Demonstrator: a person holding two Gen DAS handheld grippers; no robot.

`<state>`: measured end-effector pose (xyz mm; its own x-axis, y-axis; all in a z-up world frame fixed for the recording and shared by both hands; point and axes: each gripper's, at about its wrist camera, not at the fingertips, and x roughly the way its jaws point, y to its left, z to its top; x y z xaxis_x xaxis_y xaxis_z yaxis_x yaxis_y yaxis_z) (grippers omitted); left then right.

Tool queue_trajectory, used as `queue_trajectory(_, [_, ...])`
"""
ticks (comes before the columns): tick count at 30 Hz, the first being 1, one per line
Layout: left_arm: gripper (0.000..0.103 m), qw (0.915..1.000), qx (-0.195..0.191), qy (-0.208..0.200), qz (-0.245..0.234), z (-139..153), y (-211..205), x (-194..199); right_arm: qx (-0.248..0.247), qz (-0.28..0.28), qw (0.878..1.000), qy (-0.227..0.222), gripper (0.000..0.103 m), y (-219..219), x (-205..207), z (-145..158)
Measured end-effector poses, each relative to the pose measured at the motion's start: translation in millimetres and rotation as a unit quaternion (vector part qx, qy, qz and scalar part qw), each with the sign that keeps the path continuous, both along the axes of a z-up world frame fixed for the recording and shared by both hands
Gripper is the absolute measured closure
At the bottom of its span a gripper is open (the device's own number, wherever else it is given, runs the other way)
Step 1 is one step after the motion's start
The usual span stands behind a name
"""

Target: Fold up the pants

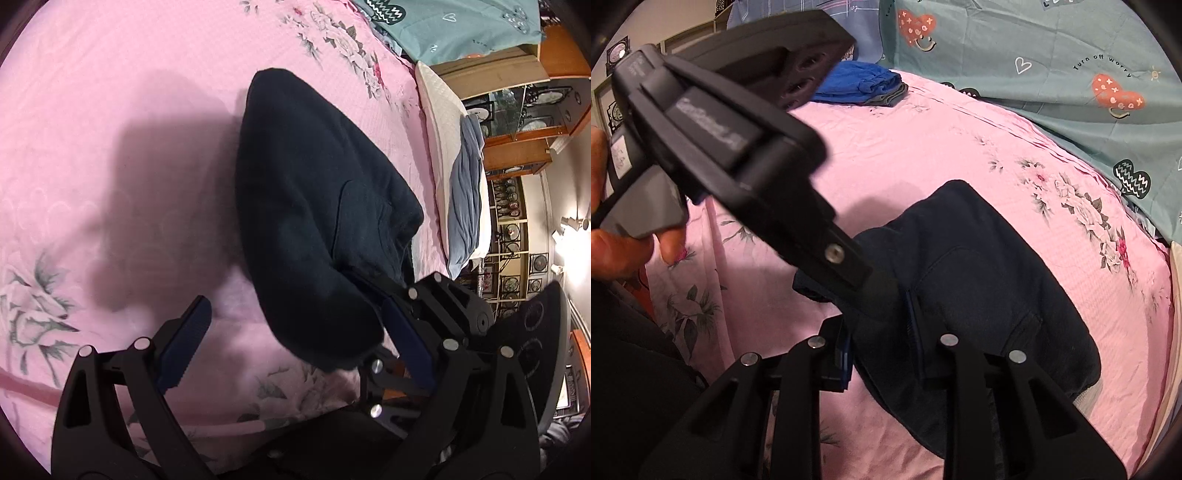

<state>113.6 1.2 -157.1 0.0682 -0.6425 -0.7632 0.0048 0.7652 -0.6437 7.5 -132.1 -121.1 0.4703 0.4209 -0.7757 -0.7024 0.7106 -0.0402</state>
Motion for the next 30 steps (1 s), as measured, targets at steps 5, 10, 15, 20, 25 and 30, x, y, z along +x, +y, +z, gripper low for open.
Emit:
queue_trajectory(5, [0.008, 0.9995, -0.021, 0.019, 0.014, -10, -8, 7, 0.013, -0.007, 1.0, 0.006, 0.077, -6, 1, -1])
queue_trajectory(10, [0.008, 0.9972, -0.042, 0.054, 0.029, -23, -11, 13, 0.02, -0.003, 1.0, 0.013, 0.077, -12, 0, -3])
queue_trajectory(15, [0.009, 0.997, -0.043, 0.06, 0.022, -27, -26, 19, 0.028, -0.01, 0.999, 0.024, 0.077, -26, 2, -4])
queue_trajectory(20, [0.017, 0.9986, -0.03, 0.04, 0.019, -26, -36, 22, 0.055, -0.021, 0.996, 0.062, 0.067, -60, 6, 11])
queue_trajectory(25, [0.033, 0.9988, -0.003, 0.037, 0.03, -35, -29, 21, 0.109, -0.134, 0.984, 0.037, 0.046, -131, 25, 28])
queue_trajectory(30, [0.036, 0.9986, 0.005, 0.031, 0.042, -34, -29, 19, 0.153, -0.216, 0.956, 0.125, 0.025, -194, 74, -4])
